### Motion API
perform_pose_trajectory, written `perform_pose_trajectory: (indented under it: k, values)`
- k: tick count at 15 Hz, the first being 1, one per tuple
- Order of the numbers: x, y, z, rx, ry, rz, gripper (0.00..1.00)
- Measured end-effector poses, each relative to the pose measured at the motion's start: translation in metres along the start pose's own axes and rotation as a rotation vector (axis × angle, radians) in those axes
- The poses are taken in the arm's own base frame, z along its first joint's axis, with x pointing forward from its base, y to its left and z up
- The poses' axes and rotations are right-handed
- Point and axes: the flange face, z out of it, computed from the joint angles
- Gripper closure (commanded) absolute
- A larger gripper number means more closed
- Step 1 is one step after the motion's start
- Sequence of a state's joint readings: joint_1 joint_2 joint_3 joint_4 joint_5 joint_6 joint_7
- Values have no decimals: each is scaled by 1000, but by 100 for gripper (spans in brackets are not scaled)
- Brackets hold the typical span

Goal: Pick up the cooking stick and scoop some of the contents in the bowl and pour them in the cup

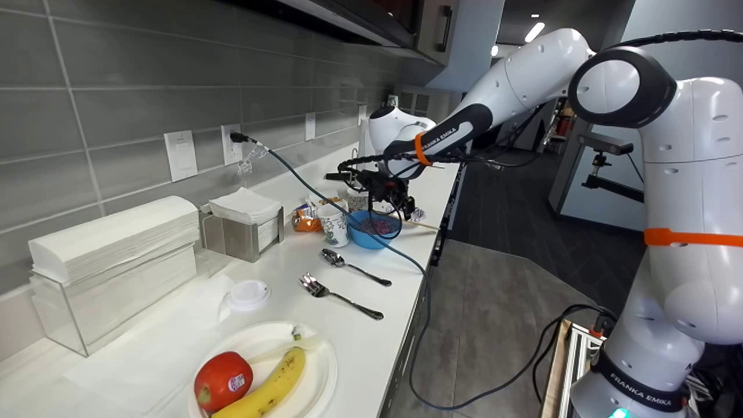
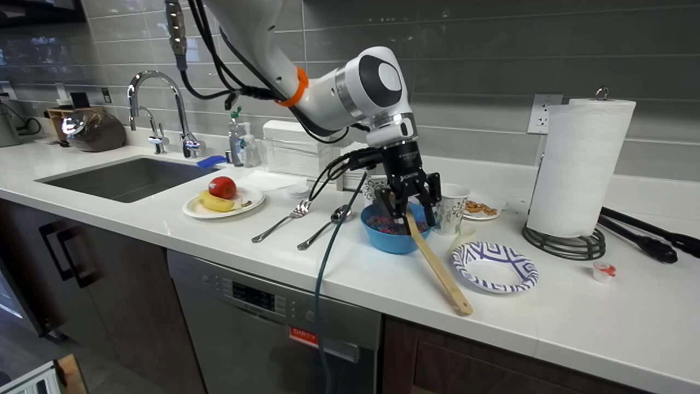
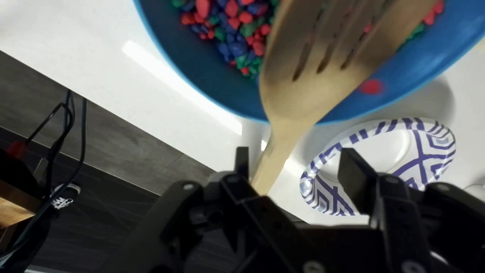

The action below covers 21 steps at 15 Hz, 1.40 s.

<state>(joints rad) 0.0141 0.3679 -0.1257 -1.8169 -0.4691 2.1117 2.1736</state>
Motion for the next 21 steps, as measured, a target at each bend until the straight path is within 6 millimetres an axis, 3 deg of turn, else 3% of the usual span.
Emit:
perform_pose_trajectory:
  k: [2, 8, 21]
  values:
    - [1, -3, -4, 0, -14, 11, 0]
    - [7, -11, -12, 8, -36, 28, 0]
    - [15, -13, -8, -6, -34, 19, 0]
